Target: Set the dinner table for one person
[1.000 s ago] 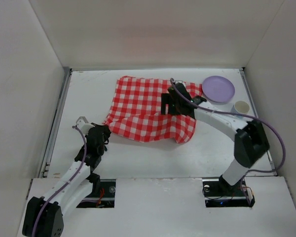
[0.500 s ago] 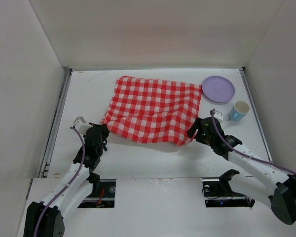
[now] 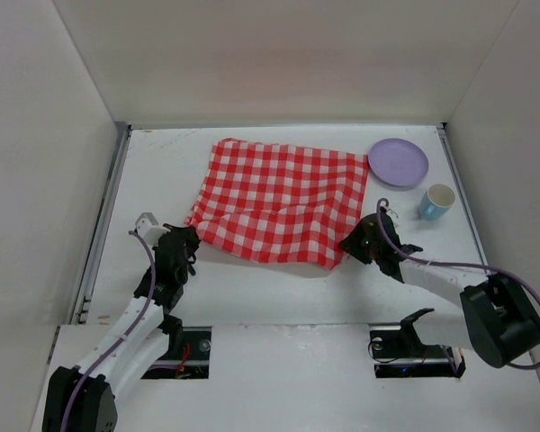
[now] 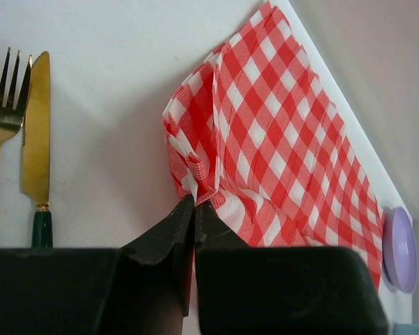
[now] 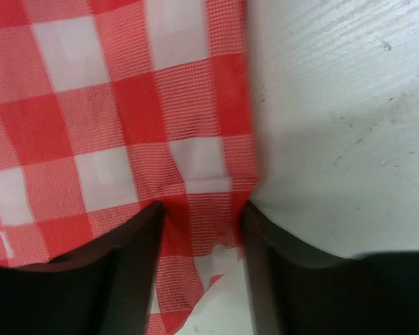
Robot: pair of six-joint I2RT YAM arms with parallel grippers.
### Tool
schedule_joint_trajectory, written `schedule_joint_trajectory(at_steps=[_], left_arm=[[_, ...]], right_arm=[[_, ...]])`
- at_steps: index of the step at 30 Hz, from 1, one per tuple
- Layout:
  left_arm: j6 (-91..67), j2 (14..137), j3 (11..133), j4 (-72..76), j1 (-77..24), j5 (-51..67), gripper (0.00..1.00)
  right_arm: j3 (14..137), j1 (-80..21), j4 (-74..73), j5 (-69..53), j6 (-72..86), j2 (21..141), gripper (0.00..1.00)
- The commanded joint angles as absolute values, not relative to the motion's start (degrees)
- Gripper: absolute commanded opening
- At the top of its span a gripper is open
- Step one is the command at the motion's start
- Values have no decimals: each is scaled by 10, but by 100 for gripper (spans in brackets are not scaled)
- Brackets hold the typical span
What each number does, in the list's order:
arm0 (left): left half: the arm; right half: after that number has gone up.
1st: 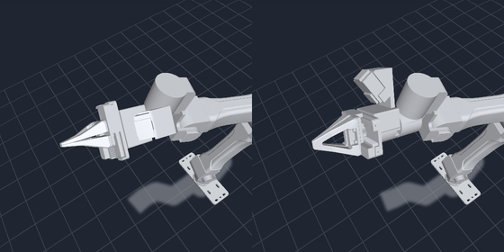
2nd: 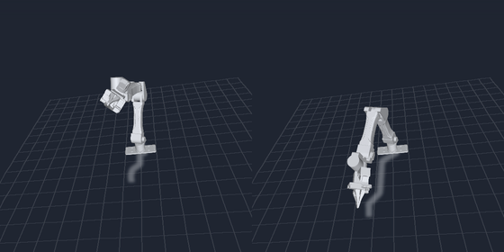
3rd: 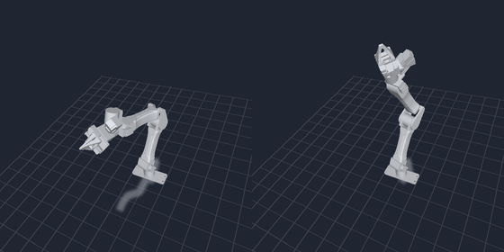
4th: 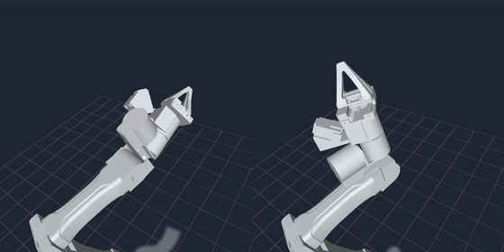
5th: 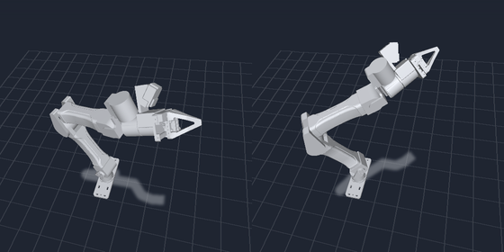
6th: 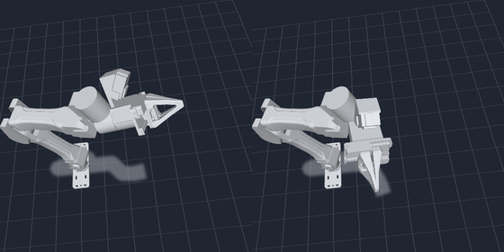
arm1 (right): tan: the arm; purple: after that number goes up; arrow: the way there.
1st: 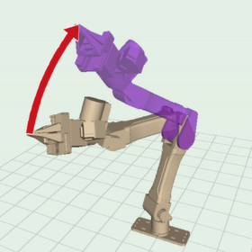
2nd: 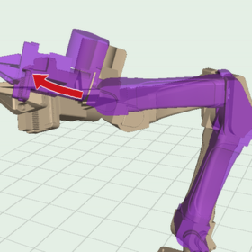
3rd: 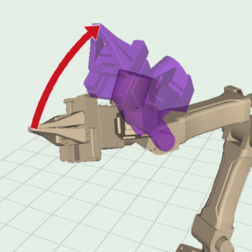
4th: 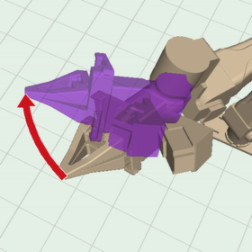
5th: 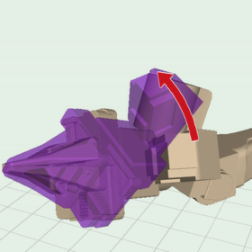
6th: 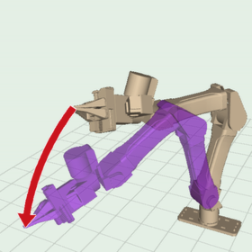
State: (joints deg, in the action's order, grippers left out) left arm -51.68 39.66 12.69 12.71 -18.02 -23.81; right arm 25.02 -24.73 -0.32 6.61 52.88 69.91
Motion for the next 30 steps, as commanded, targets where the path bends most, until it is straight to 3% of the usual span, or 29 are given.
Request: schedule_joint_trajectory(at_steps=[1, 3, 5, 8, 12, 14, 18, 23, 30], left_arm=[[-518, 399, 134, 157, -184, -243, 0], [-516, 396, 135, 156, -181, -242, 0], [-514, 386, 136, 151, -178, -240, 0], [-514, 362, 136, 128, -177, -237, 0], [-512, 327, 125, 98, -180, -236, 0], [-511, 307, 120, 76, -179, -229, 0], [-510, 276, 112, 32, -194, -221, 1], [-512, 239, 100, -11, -220, -234, 3], [-467, 207, 160, -68, -224, -318, 28]], right_arm=[[279, -233, 49, 60, 535, 721, 34], [322, -216, 13, 69, 506, 715, 18], [394, -206, -66, 89, 459, 695, 12], [498, -208, -191, 167, 399, 658, 12], [551, -202, -296, 218, 345, 621, 27], [514, -188, -291, 225, 353, 582, 51], [441, -169, -258, 210, 381, 530, 68], [394, -209, -250, 200, 404, 531, 75], [323, -286, -208, 186, 454, 567, 76]])
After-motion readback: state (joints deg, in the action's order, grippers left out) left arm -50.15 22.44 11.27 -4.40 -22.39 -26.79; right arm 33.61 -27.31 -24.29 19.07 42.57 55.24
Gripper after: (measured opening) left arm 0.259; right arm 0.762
